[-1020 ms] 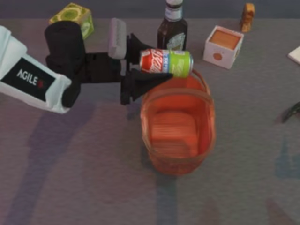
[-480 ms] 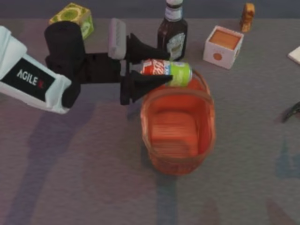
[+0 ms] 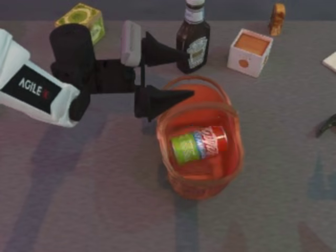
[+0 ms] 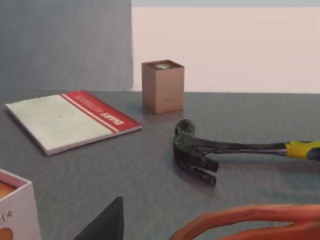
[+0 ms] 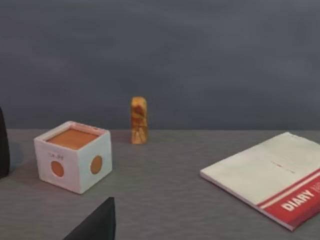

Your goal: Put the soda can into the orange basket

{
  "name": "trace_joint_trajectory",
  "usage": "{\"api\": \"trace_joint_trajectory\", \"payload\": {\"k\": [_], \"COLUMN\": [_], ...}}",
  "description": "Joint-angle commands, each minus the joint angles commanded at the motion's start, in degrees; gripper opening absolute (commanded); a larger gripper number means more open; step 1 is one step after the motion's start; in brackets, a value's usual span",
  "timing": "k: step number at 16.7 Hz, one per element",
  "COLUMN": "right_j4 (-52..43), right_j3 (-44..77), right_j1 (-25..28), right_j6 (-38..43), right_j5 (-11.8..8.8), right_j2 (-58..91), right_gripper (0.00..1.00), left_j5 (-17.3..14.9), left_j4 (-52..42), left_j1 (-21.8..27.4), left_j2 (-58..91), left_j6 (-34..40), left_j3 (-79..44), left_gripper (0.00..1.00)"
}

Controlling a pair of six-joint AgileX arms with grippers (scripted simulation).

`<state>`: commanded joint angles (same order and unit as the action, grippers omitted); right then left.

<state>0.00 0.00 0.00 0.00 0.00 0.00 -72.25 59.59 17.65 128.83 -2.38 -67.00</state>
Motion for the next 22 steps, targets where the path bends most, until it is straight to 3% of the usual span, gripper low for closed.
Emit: {"api": "trace_joint_trajectory", "payload": {"k": [5,10,15,22], "right_j4": [-0.4,-9.5,-27.2,-58.0], "right_j3": [0.6,12.4,37.5,82.1], "right_j1": [0.3,4.9,12.4,24.4], "right_j6": [-0.3,-6.0,-16.8,-35.2], "right_j5": [-0.1,-0.7,-0.7,0.1], "right_j2": [0.6,12.3,37.1,80.9], "right_gripper": [1.0,1.0,1.0,1.0], "left_j5": [0.4,7.2,20.4,44.1], "left_j4": [-0.3,-5.2,-15.3,-35.8], "left_j1": [0.1,-2.3,-7.0,-13.6], "left_j2": [-0.5,-11.3,-34.6,-78.0], "left_j6": [0.1,3.0,6.8,8.9], "left_j3": [0.1,3.9,12.8,35.0], "left_gripper": [1.0,1.0,1.0,1.0]}}
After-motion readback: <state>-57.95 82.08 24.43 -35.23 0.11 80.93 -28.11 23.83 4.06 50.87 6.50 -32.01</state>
